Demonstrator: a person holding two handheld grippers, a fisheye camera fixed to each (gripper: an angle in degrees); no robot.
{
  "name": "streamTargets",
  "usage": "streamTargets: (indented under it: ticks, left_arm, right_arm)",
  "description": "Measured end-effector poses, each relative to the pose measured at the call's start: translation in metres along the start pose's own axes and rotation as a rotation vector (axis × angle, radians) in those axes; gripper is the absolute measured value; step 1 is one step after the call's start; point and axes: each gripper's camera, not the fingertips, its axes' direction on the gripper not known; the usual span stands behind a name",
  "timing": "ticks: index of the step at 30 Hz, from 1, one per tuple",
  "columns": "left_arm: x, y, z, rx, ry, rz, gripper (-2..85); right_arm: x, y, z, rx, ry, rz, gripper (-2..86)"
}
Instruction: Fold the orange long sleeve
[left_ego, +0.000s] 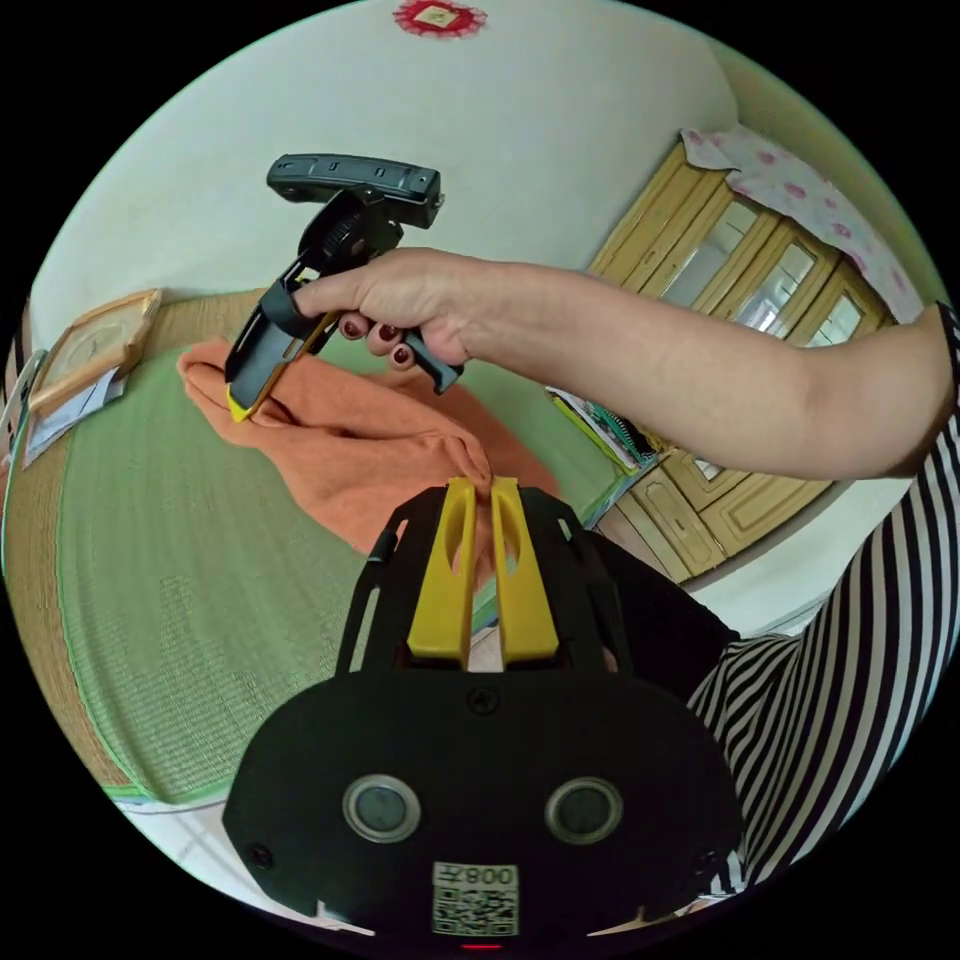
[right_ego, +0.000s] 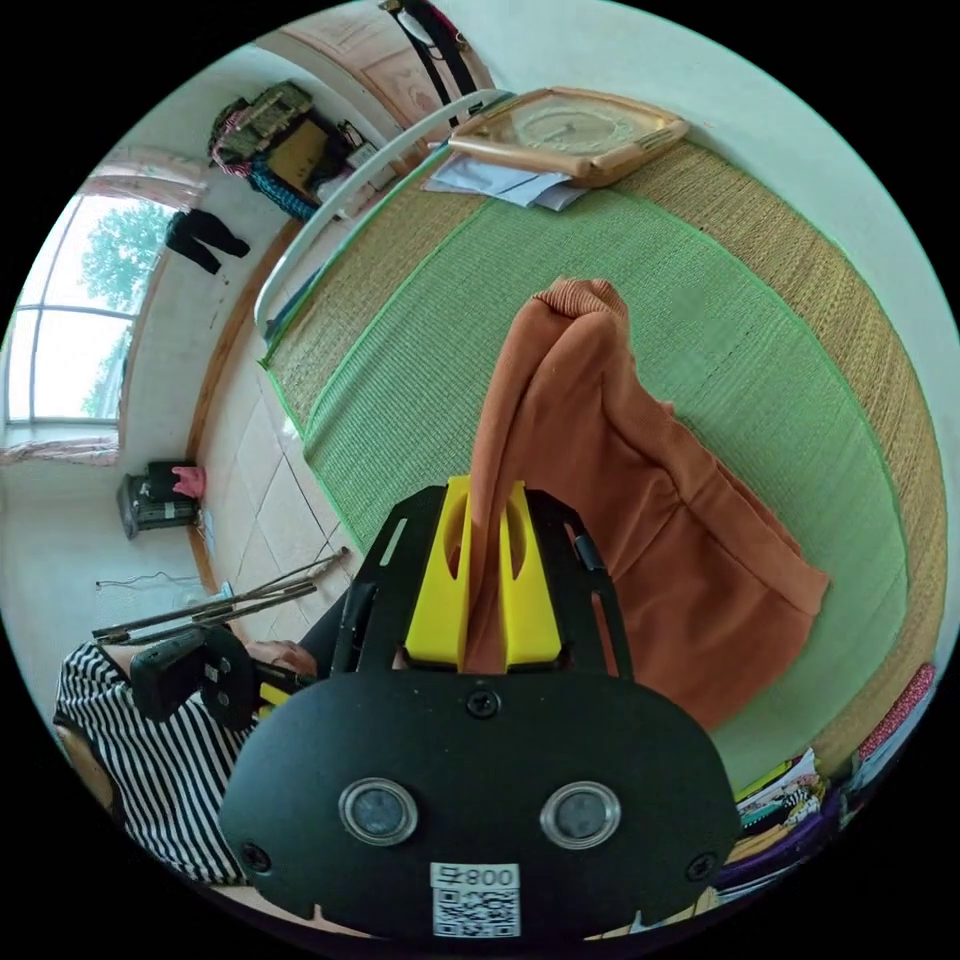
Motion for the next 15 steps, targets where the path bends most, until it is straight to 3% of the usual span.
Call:
streamTargets:
  ticks: [8, 15]
  left_arm:
    - [0.078, -0.089, 0.028, -0.07, 0.12, 0.158, 2.8]
    - [0.129, -0.151, 0.091, -0.206, 0.173, 0.206, 2.8]
  right_arm:
    - [0.134, 0.141, -0.056, 0.183, -0.146, 0.068, 0.4]
    - [0.271, 0.249, -0.019, 0.251, -0.312, 0.194, -0.1]
